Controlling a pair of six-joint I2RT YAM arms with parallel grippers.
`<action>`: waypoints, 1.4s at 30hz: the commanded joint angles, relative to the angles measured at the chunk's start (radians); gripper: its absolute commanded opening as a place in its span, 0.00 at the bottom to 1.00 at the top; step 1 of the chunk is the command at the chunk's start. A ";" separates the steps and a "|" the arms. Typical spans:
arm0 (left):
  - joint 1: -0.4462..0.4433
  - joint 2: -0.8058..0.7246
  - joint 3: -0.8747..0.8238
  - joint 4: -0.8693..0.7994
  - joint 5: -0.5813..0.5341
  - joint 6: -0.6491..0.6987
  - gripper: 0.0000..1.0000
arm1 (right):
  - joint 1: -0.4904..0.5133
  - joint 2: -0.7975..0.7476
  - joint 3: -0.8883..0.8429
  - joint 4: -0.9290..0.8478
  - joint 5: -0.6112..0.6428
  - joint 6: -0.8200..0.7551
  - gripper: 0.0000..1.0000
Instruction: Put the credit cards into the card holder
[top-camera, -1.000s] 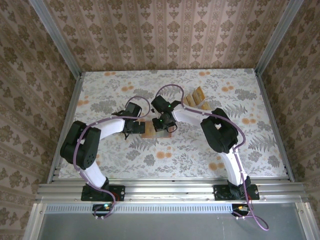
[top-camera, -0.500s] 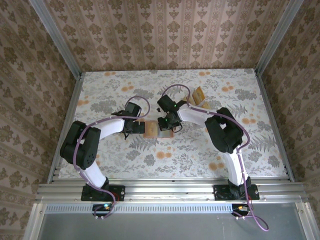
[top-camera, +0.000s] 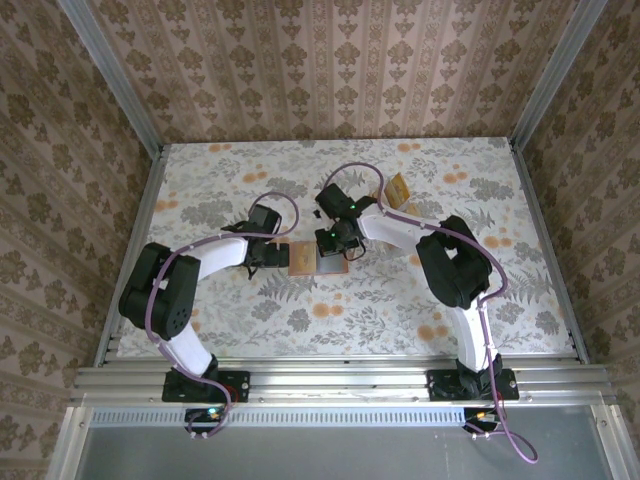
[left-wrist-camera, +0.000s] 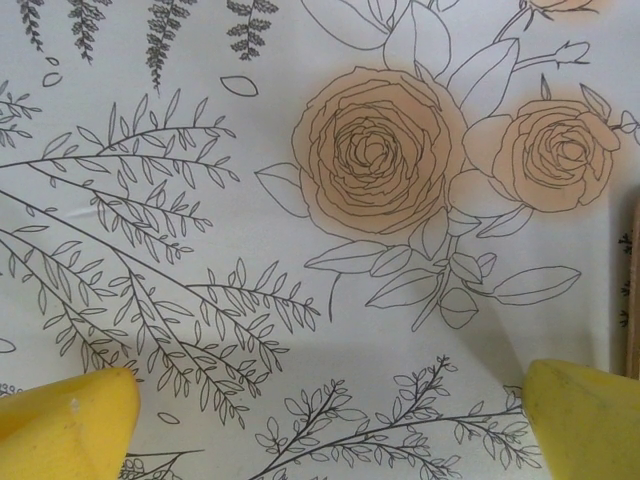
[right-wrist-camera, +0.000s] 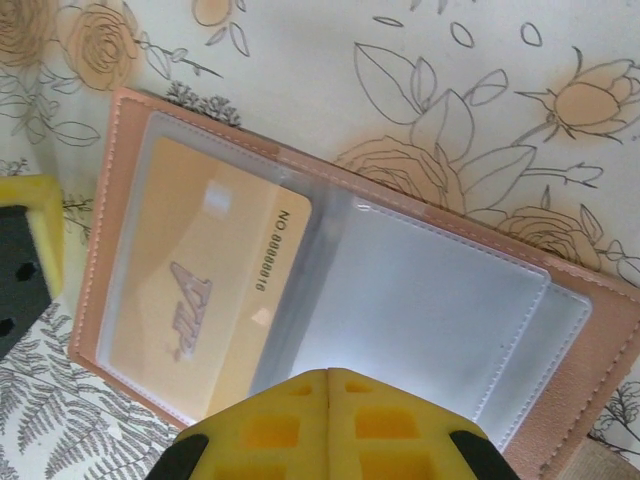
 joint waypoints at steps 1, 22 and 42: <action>0.007 -0.013 -0.027 -0.021 0.007 -0.007 1.00 | 0.017 0.015 0.046 -0.031 -0.021 0.001 0.00; 0.009 0.004 -0.045 0.004 0.019 -0.006 1.00 | 0.034 0.078 0.049 -0.028 -0.002 0.006 0.00; 0.008 0.025 -0.053 0.027 0.033 -0.010 1.00 | 0.047 0.118 0.085 -0.027 -0.032 0.013 0.00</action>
